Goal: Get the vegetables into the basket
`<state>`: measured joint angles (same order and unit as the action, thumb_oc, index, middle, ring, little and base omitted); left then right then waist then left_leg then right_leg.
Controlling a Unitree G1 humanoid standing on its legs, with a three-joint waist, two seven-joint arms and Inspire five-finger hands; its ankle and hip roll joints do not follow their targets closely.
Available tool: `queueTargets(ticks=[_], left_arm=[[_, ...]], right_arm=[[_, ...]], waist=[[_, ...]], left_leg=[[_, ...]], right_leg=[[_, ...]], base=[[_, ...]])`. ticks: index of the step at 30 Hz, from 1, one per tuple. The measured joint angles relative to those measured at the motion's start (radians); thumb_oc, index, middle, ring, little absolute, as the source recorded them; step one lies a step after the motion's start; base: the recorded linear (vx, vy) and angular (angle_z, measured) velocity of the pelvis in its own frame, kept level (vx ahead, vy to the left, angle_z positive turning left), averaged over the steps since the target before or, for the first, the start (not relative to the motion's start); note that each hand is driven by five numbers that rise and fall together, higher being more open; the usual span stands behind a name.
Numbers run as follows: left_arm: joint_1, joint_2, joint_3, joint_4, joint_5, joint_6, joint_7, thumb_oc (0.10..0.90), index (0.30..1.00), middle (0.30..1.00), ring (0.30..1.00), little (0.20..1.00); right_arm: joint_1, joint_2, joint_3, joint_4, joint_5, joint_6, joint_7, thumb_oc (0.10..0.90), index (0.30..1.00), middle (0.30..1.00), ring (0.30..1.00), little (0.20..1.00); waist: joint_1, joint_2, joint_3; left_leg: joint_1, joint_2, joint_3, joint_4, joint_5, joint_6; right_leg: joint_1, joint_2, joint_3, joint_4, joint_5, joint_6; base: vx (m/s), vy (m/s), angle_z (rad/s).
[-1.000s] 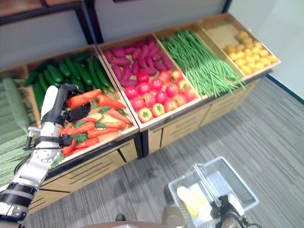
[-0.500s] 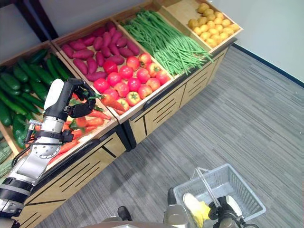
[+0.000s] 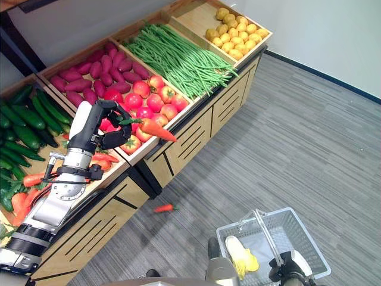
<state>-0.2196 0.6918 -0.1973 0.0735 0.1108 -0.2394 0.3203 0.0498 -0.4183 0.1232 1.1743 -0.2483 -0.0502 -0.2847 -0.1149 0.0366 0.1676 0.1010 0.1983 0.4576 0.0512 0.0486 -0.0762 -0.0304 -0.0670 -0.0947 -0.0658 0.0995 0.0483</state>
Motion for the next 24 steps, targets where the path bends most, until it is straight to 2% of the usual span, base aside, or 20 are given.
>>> queueTargets(ticks=[1, 2, 4, 5, 7, 8, 9, 10, 12, 14, 15, 17, 18, 21, 24], left_arm=[[0.001, -0.003, -0.006, -0.002, -0.003, 0.000, -0.002, 0.400, 0.300, 0.300, 0.300, 0.300], [0.003, -0.005, -0.006, -0.006, -0.003, -0.004, -0.001, 0.400, 0.300, 0.300, 0.300, 0.300], [0.004, -0.005, -0.006, -0.011, -0.002, -0.007, 0.001, 0.400, 0.300, 0.300, 0.300, 0.300], [0.005, -0.004, -0.006, -0.013, -0.002, -0.008, 0.001, 0.400, 0.300, 0.300, 0.300, 0.300], [0.008, -0.005, -0.007, -0.016, -0.002, -0.009, 0.001, 0.400, 0.300, 0.300, 0.300, 0.300], [0.011, -0.005, -0.006, -0.020, -0.002, -0.009, 0.002, 0.400, 0.300, 0.300, 0.300, 0.300], [0.021, -0.002, -0.005, -0.030, -0.002, -0.012, 0.004, 0.400, 0.300, 0.300, 0.300, 0.300], [0.026, 0.002, -0.006, -0.030, -0.003, -0.013, 0.003, 0.400, 0.300, 0.300, 0.300, 0.300], [0.026, 0.018, -0.008, -0.030, -0.004, -0.013, 0.002, 0.400, 0.300, 0.300, 0.300, 0.300], [0.033, 0.031, -0.008, -0.030, -0.004, -0.013, 0.001, 0.400, 0.300, 0.300, 0.300, 0.300], [0.042, 0.038, -0.007, -0.030, -0.004, -0.012, 0.001, 0.400, 0.300, 0.300, 0.300, 0.300], [0.044, 0.040, -0.005, -0.030, -0.005, -0.013, 0.001, 0.400, 0.300, 0.300, 0.300, 0.300], [0.042, 0.039, -0.007, -0.037, -0.004, -0.014, -0.003, 0.400, 0.300, 0.300, 0.300, 0.300], [0.038, 0.036, -0.009, -0.037, -0.005, -0.018, -0.014, 0.400, 0.300, 0.300, 0.300, 0.300], [0.031, 0.038, -0.008, -0.038, -0.005, -0.025, -0.017, 0.400, 0.300, 0.300, 0.300, 0.300]], right_arm=[[-0.008, -0.011, 0.002, -0.001, 0.000, -0.005, -0.002, 0.400, 0.300, 0.300, 0.300, 0.300], [-0.022, -0.023, 0.003, -0.001, 0.000, -0.005, -0.004, 0.400, 0.300, 0.300, 0.300, 0.300], [-0.056, -0.039, 0.003, 0.029, 0.000, -0.004, -0.007, 0.400, 0.300, 0.300, 0.300, 0.300], [-0.066, -0.041, 0.003, 0.030, 0.000, -0.003, -0.007, 0.400, 0.300, 0.300, 0.300, 0.300], [-0.082, -0.043, 0.009, 0.022, 0.000, -0.007, -0.008, 0.400, 0.300, 0.300, 0.300, 0.300], [-0.083, -0.045, 0.017, 0.017, 0.000, -0.009, -0.008, 0.400, 0.300, 0.300, 0.300, 0.300], [-0.082, -0.048, 0.023, 0.014, 0.000, -0.018, -0.011, 0.400, 0.300, 0.300, 0.300, 0.300], [-0.077, -0.041, 0.036, 0.006, -0.001, -0.024, -0.014, 0.400, 0.300, 0.300, 0.300, 0.300], [-0.063, -0.021, 0.041, -0.007, -0.009, -0.030, -0.014, 0.400, 0.300, 0.300, 0.300, 0.300], [-0.040, -0.006, 0.041, -0.008, -0.011, -0.029, -0.014, 0.400, 0.300, 0.300, 0.300, 0.300], [-0.037, 0.000, 0.041, -0.008, -0.011, -0.026, -0.013, 0.400, 0.300, 0.300, 0.300, 0.300], [-0.049, 0.005, 0.040, -0.006, -0.012, -0.015, -0.012, 0.400, 0.300, 0.300, 0.300, 0.300], [-0.060, 0.008, 0.041, -0.013, -0.012, -0.012, -0.009, 0.400, 0.300, 0.300, 0.300, 0.300], [-0.083, 0.002, 0.039, -0.024, -0.012, -0.006, -0.009, 0.400, 0.300, 0.300, 0.300, 0.300], [-0.090, -0.004, 0.041, -0.058, -0.012, -0.006, -0.010, 0.400, 0.300, 0.300, 0.300, 0.300]], waist=[[0.023, -0.003, 0.002], [0.031, -0.020, 0.009], [0.068, -0.018, 0.009], [0.077, -0.019, 0.010], [0.077, -0.016, 0.011], [0.084, -0.015, 0.010], [0.102, -0.001, 0.009], [0.102, -0.019, 0.016], [0.095, -0.052, 0.024], [0.095, -0.064, 0.024], [0.093, -0.063, 0.024], [0.088, -0.059, 0.025], [0.068, -0.060, 0.025], [0.065, -0.062, 0.025], [0.057, -0.077, 0.028]], left_leg=[[-0.026, -0.003, -0.091, 0.072, 0.008, -0.014], [-0.048, -0.022, -0.200, 0.071, -0.025, -0.045], [-0.049, -0.079, -0.402, -0.057, -0.042, -0.060], [-0.064, -0.092, -0.450, -0.080, -0.041, -0.060], [-0.109, -0.103, -0.491, -0.095, -0.011, -0.031], [-0.110, -0.110, -0.510, -0.103, -0.013, -0.028], [-0.111, -0.110, -0.524, -0.110, -0.005, -0.015], [-0.106, -0.122, -0.485, -0.110, -0.007, 0.000], [-0.095, -0.152, -0.450, -0.139, 0.012, 0.034], [-0.087, -0.173, -0.415, -0.139, 0.009, 0.040], [-0.076, -0.179, -0.394, -0.139, 0.006, 0.045], [-0.060, -0.182, -0.359, -0.139, -0.005, 0.049], [-0.048, -0.183, -0.342, -0.139, -0.012, 0.049], [-0.026, -0.185, -0.306, -0.140, -0.029, 0.050], [-0.022, -0.193, -0.256, -0.142, -0.042, 0.060]], right_leg=[[0.008, -0.004, 0.026, 0.001, 0.009, -0.011], [0.008, -0.022, 0.046, -0.005, 0.008, -0.018], [0.000, -0.023, 0.105, -0.021, 0.014, -0.029], [-0.007, -0.021, 0.121, -0.021, 0.013, -0.024], [-0.012, -0.007, 0.148, -0.021, 0.014, -0.007], [-0.018, -0.002, 0.164, -0.021, 0.015, -0.003], [-0.027, 0.007, 0.185, -0.022, 0.018, 0.001], [-0.032, -0.011, 0.182, -0.021, 0.016, 0.009], [-0.049, -0.050, 0.173, -0.021, 0.027, 0.029], [-0.057, -0.068, 0.174, -0.020, 0.059, 0.049], [-0.057, -0.072, 0.188, -0.020, 0.059, 0.067], [-0.057, -0.073, 0.213, -0.019, 0.060, 0.075], [-0.055, -0.067, 0.224, -0.019, 0.061, 0.076], [-0.059, -0.057, 0.265, -0.010, 0.063, 0.079], [-0.083, -0.062, 0.288, -0.004, 0.073, 0.094]], base=[[0.03, 0.008, -0.32], [0.04, 0.020, -0.49], [0.02, 0.016, -0.62], [0.03, 0.044, -0.62], [0.05, 0.102, -0.50], [0.05, 0.160, -0.87], [0.04, 0.203, -0.96], [0.04, 0.222, -0.86], [0.04, 0.216, -0.41], [0.04, 0.230, -0.45], [0.03, 0.201, -0.48], [0.02, 0.147, -0.50], [0.00, 0.223, -0.49], [-0.05, 0.164, -0.46], [-0.08, 0.054, -0.42]])
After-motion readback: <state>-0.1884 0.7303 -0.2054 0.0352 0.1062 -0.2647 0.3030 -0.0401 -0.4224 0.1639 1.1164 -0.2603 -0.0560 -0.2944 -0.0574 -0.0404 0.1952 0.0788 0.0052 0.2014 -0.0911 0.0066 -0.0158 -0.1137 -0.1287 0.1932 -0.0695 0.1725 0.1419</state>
